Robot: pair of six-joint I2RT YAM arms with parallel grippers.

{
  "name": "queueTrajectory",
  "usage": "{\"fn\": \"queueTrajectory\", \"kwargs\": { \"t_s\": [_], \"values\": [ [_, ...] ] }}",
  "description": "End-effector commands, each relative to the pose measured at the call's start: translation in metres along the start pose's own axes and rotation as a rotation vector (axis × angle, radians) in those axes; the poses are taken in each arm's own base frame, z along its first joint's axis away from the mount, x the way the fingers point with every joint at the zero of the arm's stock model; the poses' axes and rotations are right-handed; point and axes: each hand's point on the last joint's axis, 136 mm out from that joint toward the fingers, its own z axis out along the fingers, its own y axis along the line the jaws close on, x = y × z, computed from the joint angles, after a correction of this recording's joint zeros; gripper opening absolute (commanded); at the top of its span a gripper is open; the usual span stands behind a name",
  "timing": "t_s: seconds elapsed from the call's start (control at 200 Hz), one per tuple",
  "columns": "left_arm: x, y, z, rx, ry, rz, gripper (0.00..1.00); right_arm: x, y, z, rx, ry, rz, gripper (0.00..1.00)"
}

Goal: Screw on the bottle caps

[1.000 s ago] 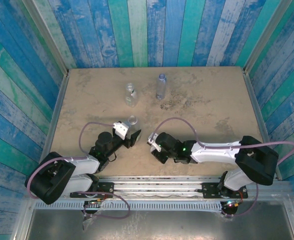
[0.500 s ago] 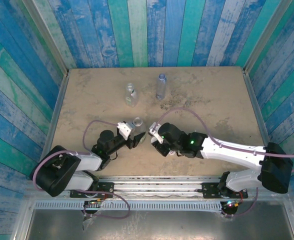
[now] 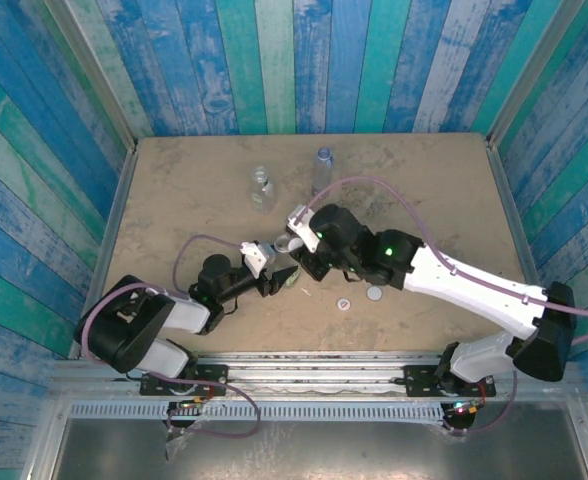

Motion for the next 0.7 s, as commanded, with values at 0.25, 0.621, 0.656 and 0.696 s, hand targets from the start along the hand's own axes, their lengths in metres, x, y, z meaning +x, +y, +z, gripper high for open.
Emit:
{"fn": "queueTrajectory", "kwargs": {
  "t_s": [0.25,0.621,0.656,0.696],
  "values": [
    [0.035,-0.015,0.0,0.085,0.123,-0.056,0.6,-0.006,0.001,0.025,-0.031,0.117,-0.03,0.45],
    [0.038,-0.017,0.001,0.103,0.13,-0.054,0.6,0.007,0.003,0.044,-0.044,0.203,-0.017,0.46],
    [0.038,-0.018,0.0,0.103,0.129,-0.054,0.6,0.007,0.001,0.044,-0.034,0.207,-0.018,0.46],
    [0.039,-0.019,0.0,0.105,0.13,-0.055,0.6,0.009,-0.001,0.044,-0.023,0.215,-0.016,0.46]
  ]
}}
